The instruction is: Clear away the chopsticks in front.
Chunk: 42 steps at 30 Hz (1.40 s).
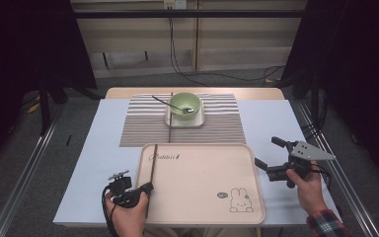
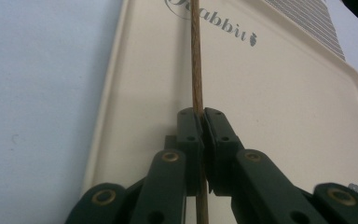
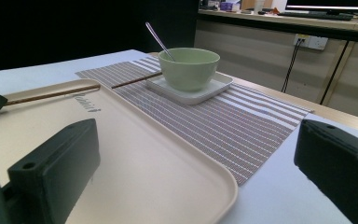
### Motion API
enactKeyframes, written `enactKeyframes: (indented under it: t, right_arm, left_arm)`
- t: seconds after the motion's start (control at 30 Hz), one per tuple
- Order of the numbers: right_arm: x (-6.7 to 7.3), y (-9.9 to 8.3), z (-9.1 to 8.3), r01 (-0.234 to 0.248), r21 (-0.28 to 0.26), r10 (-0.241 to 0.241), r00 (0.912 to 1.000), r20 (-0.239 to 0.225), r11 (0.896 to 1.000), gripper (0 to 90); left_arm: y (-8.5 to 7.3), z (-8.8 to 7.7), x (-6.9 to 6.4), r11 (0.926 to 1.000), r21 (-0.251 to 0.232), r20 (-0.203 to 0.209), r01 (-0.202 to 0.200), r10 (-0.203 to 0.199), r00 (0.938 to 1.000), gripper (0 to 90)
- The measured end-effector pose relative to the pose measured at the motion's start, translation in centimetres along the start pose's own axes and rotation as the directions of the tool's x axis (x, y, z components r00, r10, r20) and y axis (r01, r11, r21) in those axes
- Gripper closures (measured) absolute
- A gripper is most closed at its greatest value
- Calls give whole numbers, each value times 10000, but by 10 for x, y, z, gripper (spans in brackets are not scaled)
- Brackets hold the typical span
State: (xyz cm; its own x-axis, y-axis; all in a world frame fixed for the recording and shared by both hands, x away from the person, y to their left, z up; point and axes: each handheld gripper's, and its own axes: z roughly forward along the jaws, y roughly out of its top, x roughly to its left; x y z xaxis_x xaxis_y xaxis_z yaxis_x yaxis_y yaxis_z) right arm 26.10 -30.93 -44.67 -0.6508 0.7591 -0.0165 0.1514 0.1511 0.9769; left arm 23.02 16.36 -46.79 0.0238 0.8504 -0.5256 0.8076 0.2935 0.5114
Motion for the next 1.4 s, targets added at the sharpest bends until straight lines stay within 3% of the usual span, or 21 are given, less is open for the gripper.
enactKeyframes:
  t: [0.4, 0.93, 1.23, 1.4]
  right_arm:
    - [0, 0, 0, 0, 1, 0, 10000, -6, 10000, 0]
    - [0, 0, -1, -57, -14, 57, 10000, 12, 10000, 0]
    - [0, 0, -1, -67, -19, 67, 10000, 23, 10000, 0]
    - [0, 0, -1, -5, -12, 5, 10000, -14, 10000, 0]
  left_arm:
    - [-1, 4, 0, 9999, 125, -24, 50, -49, 10000, 850]
    - [1, 4, -1, 10000, -64, -71, 11, -12, 10000, 800]
    - [15, 1, -5, 9989, -441, 382, -142, 158, 9991, 725]
    - [27, 2, -9, 9976, -654, 436, -234, 263, 9987, 667]
